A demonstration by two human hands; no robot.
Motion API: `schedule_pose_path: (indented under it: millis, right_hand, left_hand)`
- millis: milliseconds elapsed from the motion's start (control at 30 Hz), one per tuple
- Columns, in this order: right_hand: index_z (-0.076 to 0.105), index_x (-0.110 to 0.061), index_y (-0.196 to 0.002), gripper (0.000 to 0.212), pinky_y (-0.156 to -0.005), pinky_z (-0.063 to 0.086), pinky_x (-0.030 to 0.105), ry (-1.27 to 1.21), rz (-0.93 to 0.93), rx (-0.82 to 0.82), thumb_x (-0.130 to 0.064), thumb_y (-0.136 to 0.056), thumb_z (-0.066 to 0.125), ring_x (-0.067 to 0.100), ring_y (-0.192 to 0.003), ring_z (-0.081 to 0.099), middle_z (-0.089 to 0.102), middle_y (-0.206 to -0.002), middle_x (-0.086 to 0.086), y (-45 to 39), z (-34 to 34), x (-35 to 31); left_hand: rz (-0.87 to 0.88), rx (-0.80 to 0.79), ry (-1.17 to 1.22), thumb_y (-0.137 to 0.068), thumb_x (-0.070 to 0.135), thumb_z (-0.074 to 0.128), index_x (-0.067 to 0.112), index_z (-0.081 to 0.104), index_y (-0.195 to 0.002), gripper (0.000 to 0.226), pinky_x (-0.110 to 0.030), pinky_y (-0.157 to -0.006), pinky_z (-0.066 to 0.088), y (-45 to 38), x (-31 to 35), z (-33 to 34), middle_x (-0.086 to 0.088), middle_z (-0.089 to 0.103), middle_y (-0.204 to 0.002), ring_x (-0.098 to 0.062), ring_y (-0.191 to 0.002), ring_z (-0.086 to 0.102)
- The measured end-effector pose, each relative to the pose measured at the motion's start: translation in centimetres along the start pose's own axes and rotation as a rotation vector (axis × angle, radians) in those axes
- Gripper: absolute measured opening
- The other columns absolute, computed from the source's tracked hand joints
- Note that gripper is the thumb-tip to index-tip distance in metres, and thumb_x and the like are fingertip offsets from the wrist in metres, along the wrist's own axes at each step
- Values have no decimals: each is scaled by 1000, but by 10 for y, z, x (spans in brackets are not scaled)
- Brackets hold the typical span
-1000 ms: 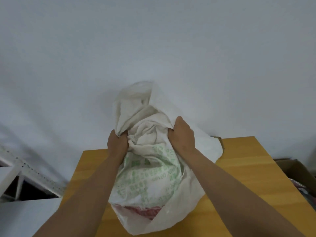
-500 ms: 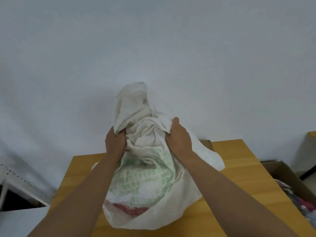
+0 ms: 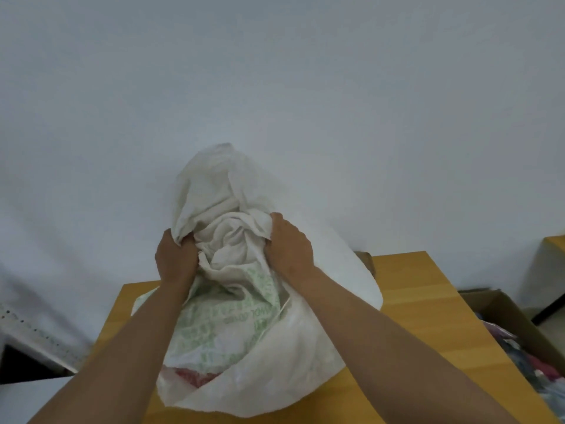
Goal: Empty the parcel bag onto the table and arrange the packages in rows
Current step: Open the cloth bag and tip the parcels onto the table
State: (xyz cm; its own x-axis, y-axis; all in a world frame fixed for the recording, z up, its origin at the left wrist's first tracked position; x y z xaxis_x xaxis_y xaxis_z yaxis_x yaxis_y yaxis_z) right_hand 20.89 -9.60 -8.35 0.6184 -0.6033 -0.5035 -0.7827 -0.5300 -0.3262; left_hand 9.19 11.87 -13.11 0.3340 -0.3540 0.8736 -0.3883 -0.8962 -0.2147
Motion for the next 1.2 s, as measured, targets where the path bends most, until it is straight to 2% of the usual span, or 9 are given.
schedule_pose_path:
  millis: [133, 233, 400, 500, 667, 800, 867, 1067, 1200]
  right_hand:
    - [49, -10, -128, 42, -65, 53, 41, -53, -188, 186, -21, -87, 47, 32, -86, 64, 65, -106, 9, 5, -5, -20]
    - [47, -11, -129, 38, -69, 48, 37, 26, -59, 73, -17, -93, 43, 31, -93, 64, 62, -107, 8, -4, 10, -9]
    - [54, -7, -121, 38, -57, 43, 33, -48, -203, 225, -13, -84, 49, 31, -78, 62, 64, -95, 9, -7, -2, -33]
    - [46, -9, -130, 39, -70, 44, 37, -1, -92, 43, -14, -91, 46, 33, -96, 61, 60, -110, 10, -16, 18, -27]
    - [52, -7, -124, 41, -63, 48, 37, -127, -234, 170, -14, -83, 50, 31, -86, 61, 62, -102, 10, -4, 20, -51]
    - [40, -11, -136, 45, -78, 48, 40, -120, -32, -119, -14, -92, 45, 34, -104, 59, 58, -117, 12, 3, 74, -21]
    - [34, -13, -140, 50, -81, 48, 42, -216, 38, -133, -15, -92, 47, 36, -105, 59, 53, -125, 12, 9, 82, -17]
    - [-13, -24, -154, 98, -105, 39, 43, -336, 387, -427, -45, -91, 58, 37, -135, 43, 4, -162, 13, 16, 125, 16]
    - [-17, -21, -154, 104, -105, 41, 46, -216, 408, -552, -49, -88, 59, 37, -131, 46, 29, -152, 16, 37, 148, 29]
  left_hand:
    - [-22, -11, -52, -96, 34, 48, 6, 58, -107, 32, -41, -82, 43, -8, -14, -4, -18, 63, -106, -36, -99, 58]
    - [-59, -90, -89, -95, 35, 48, 6, 59, -102, 32, -43, -78, 45, -12, -20, -3, -17, 63, -99, -36, -92, 59]
    - [-2, -42, -31, -92, 41, 48, 12, 57, -99, 31, -42, -75, 47, -22, -14, -15, -10, 63, -95, -32, -89, 59]
    - [-41, -85, -109, -92, 41, 46, 9, 58, -100, 35, -42, -76, 46, -25, -23, -16, -14, 63, -96, -37, -92, 59]
    - [-44, 1, -56, -94, 39, 45, 7, 55, -105, 35, -40, -77, 42, -19, -37, -28, -13, 60, -99, -33, -91, 57]
    - [-329, -160, -117, -86, 50, 59, 5, 43, -136, 69, -46, -92, 46, -7, -80, -29, -24, 51, -131, -42, -115, 53]
    - [-357, -278, -171, -74, 72, 58, 10, 55, -125, 81, -47, -88, 52, -7, -104, -28, -20, 62, -119, -39, -104, 61]
    - [-646, -526, -69, -42, 88, 69, 20, 36, -145, 128, -46, -87, 55, 4, -199, -25, -8, 55, -136, -31, -112, 60]
    - [-809, -644, -94, -67, 68, 73, 12, 59, -124, 82, -45, -77, 59, 51, -193, -28, -15, 71, -106, -35, -92, 69]
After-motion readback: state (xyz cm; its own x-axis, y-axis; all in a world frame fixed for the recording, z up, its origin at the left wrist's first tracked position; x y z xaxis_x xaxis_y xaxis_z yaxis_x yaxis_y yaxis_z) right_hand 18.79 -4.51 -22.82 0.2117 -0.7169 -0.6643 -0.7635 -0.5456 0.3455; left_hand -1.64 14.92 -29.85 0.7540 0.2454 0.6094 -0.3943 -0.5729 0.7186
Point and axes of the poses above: each hand's wrist, its own y-axis away from the middle knuckle, its own z-axis out of the palm, x = y × z, the point moved 7 cm from there along -y, towards the middle knuckle
